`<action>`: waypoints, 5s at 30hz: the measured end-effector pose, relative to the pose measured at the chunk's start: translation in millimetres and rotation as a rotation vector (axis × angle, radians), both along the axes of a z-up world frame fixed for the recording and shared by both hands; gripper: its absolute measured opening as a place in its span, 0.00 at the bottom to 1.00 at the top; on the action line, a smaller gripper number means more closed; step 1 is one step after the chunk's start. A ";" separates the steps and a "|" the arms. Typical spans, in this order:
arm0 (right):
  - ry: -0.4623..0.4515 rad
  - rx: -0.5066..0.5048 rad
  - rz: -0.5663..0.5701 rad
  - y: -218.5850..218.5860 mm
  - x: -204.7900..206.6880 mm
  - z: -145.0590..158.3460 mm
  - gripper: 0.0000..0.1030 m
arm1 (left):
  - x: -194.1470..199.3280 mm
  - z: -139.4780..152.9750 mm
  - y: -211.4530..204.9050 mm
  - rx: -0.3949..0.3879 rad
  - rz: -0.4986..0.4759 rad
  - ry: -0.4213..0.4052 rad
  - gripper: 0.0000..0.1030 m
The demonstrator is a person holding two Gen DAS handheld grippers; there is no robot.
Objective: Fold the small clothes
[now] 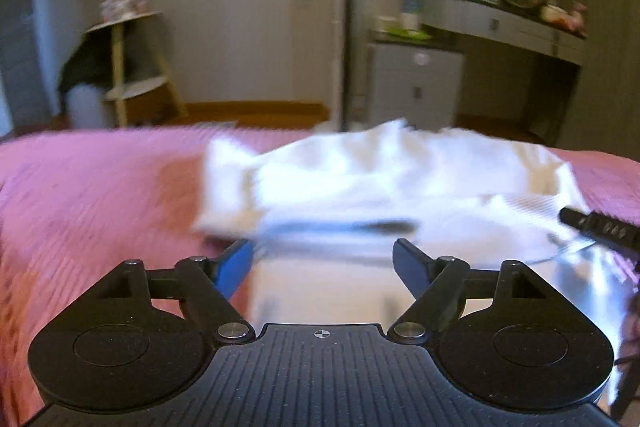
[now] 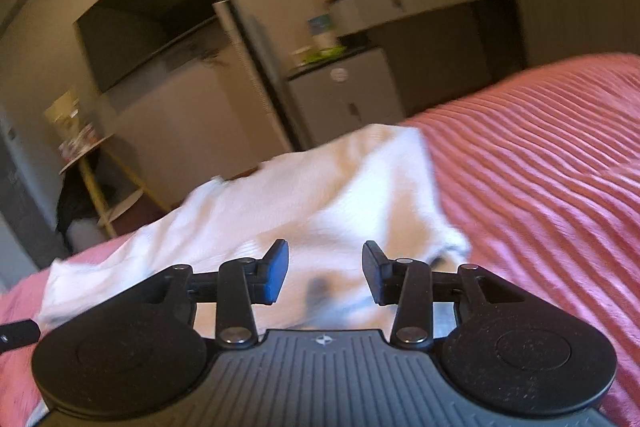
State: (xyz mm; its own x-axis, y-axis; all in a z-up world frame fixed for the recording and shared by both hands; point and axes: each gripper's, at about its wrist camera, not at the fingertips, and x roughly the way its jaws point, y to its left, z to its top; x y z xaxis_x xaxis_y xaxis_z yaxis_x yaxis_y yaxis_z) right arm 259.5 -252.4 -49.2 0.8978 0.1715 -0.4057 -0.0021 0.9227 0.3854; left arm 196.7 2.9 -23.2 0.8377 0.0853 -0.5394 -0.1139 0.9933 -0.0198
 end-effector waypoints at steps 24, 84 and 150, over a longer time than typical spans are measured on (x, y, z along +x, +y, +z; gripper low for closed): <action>-0.084 -0.445 0.443 175.1 -0.6 26.8 0.39 | 6.6 -23.7 57.9 -0.159 -0.068 0.152 0.80; 0.037 -0.067 -0.085 45.0 27.8 26.6 0.19 | 4.1 -41.6 31.4 -0.186 -0.183 0.136 0.86; 0.497 0.022 0.090 -81.4 -178.6 19.6 0.51 | -89.7 -43.6 36.4 -0.277 -0.081 0.339 0.85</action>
State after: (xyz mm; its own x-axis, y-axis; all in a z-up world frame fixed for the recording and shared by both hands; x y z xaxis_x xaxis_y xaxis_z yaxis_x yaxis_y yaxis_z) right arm 80.8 -333.8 -29.6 0.5779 0.2527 -0.7760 0.1073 0.9191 0.3792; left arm 106.9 39.3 -66.8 0.6075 -0.1601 -0.7780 -0.0816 0.9617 -0.2616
